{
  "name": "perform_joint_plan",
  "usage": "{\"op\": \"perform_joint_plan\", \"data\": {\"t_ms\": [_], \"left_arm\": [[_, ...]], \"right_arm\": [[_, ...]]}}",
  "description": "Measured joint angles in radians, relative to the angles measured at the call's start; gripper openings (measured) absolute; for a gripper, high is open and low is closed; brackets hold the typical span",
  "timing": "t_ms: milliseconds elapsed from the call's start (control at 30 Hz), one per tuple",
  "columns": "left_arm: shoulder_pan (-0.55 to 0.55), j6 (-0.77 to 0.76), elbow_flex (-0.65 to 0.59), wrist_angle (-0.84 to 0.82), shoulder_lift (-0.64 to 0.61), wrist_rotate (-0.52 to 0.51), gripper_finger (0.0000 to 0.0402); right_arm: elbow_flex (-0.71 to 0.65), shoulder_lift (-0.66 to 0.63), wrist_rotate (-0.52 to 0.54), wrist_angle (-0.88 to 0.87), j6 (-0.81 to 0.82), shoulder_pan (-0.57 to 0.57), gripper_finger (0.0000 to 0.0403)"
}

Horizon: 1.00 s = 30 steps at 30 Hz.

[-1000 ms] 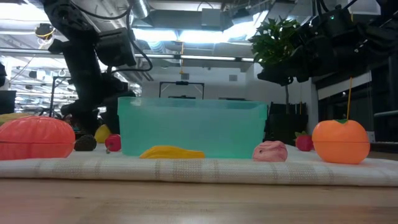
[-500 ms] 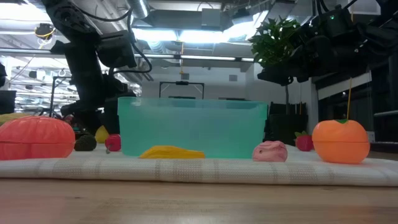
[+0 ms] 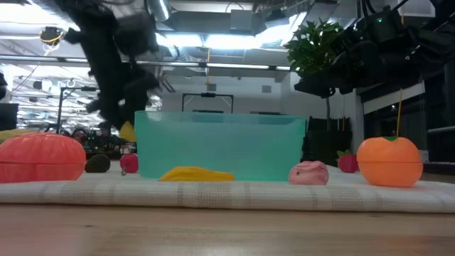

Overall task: Pick and placing Produce into tupperware
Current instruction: Put the lemon into the blue bin

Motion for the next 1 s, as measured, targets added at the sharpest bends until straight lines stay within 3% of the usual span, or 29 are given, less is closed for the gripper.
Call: {"op": "perform_joint_plan", "data": {"t_ms": [400,800,1000], "left_arm": [[-0.007,0.204,0.036,-0.152,-0.339,-0.048,0.0197],[-0.048,0.421,-0.127,0.012,-0.556,-0.02,0.0197],[-0.048,0.503,-0.246,0.194,-0.654,0.111,0.0197]], "right_arm": [[0.0,0.0,0.0,0.0,-0.003,0.0,0.0249],[0.0,0.0,0.0,-0.001,-0.002,0.0,0.0249],[0.0,0.0,-0.001,0.0,-0.003,0.0,0.0249]]}}
